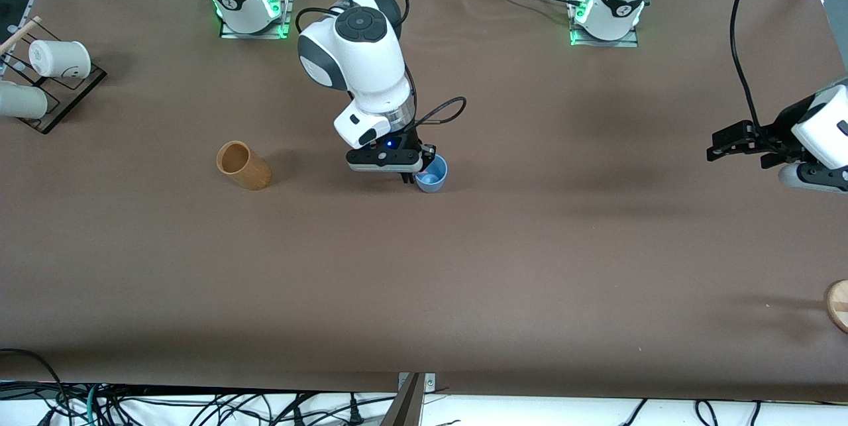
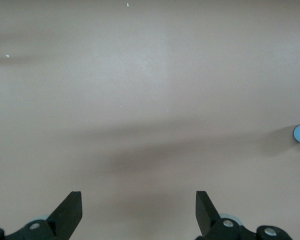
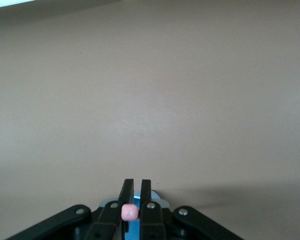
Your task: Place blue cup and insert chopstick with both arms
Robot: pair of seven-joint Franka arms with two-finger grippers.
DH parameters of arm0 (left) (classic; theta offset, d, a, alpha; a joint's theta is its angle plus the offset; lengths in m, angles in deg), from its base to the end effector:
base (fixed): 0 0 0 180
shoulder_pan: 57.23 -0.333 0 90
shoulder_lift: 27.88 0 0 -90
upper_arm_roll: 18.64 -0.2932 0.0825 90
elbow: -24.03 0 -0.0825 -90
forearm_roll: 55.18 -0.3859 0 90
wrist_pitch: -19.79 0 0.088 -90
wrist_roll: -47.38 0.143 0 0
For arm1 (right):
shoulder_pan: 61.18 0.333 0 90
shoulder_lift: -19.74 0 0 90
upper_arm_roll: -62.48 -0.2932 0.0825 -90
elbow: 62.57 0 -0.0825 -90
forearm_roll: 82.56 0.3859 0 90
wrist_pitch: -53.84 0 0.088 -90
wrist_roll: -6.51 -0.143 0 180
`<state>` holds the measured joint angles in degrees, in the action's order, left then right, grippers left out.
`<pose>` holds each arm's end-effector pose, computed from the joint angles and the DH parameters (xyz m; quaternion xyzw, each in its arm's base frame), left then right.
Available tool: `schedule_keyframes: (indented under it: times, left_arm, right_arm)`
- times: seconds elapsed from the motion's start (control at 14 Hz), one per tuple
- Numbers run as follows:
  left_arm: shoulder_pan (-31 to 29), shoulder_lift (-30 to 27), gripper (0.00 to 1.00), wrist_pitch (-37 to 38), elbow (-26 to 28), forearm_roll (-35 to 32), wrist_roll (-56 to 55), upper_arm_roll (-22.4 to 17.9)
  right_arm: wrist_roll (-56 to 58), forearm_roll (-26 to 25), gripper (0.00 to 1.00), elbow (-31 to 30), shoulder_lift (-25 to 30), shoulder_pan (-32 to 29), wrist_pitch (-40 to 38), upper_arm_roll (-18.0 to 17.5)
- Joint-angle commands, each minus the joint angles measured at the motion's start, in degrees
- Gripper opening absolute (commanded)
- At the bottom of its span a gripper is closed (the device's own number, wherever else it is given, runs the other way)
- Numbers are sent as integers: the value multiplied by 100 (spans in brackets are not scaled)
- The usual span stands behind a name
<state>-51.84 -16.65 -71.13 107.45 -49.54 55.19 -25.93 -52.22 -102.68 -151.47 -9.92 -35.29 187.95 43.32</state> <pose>0.6079 0.0004 0.5083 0.9976 -0.0500 -0.0285 0.0393 0.5392 0.4767 0.3379 -0.9851 0.0483 -0.1448 0.0789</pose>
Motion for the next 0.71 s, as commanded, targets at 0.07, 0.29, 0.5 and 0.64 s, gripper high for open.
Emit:
schedule_keyframes:
  times: [0.07,0.29,0.5,0.64]
  left_arm:
    - [15,-287,100,126,114,-142,63,34]
    - [-46,-438,100,145,113,-159,28,-62]
    - [-64,-429,100,118,87,-194,36,-80]
    - [-64,-446,100,118,87,-587,54,33]
  right_arm:
    - [-165,-106,31,171,-111,92,-61,44]
    - [-218,-71,84,179,3,74,-122,44]
    - [-165,-1,100,171,380,-92,-585,44]
    - [1,192,100,136,749,-390,-1130,44]
